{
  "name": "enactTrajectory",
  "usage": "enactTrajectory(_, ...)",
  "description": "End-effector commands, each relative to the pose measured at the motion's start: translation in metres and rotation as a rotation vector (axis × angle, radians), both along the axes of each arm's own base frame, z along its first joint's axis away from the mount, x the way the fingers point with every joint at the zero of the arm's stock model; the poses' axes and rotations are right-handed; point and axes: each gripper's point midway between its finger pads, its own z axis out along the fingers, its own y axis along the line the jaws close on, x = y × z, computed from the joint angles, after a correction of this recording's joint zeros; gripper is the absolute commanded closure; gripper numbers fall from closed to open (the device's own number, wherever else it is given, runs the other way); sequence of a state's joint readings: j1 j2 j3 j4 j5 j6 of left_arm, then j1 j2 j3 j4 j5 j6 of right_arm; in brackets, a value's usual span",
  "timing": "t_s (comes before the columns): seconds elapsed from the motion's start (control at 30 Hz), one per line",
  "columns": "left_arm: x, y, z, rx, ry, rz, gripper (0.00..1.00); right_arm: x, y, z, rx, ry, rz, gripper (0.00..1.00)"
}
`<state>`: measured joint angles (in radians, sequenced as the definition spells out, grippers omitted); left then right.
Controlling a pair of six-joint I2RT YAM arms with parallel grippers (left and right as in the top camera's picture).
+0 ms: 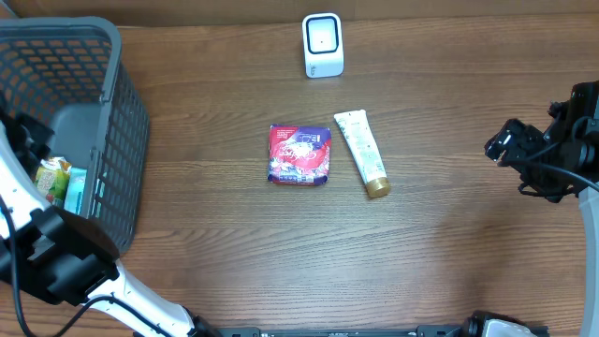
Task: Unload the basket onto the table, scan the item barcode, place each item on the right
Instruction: 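Lower the left gripper into the basket toward the mint-green wipes pack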
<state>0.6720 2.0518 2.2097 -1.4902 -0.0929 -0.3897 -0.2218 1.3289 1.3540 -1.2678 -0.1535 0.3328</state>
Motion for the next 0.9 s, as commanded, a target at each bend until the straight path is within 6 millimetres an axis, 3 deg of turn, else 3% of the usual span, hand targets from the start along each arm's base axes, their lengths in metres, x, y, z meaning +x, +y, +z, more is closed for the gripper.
enactTrajectory(0.0,0.016,-0.018,0.062,0.069,-0.124,-0.099,0.96,0.004,-0.001,0.008,-0.006,-0.030,0.006,0.07)
enactTrajectory(0.13,0.019,-0.033,0.091,0.119,-0.152,-0.137,0.95,0.004,-0.001,0.008,-0.006,-0.030,0.006,0.07)
enactTrajectory(0.17,0.017,-0.034,0.091,0.129,-0.135,-0.138,0.82,0.004,-0.001,0.008,-0.006,-0.030,0.006,0.07)
enactTrajectory(0.3,0.013,-0.038,0.064,0.080,-0.048,-0.163,0.07,0.004,-0.001,0.008,-0.006,-0.031,0.006,0.07)
enactTrajectory(0.33,0.012,-0.039,0.059,0.069,-0.037,-0.170,0.03,0.004,-0.001,0.008,-0.006,-0.031,0.006,0.07)
enactTrajectory(0.87,-0.012,-0.022,-0.071,-0.053,0.174,-0.154,0.01,0.005,-0.001,0.009,-0.012,-0.036,0.017,0.07)
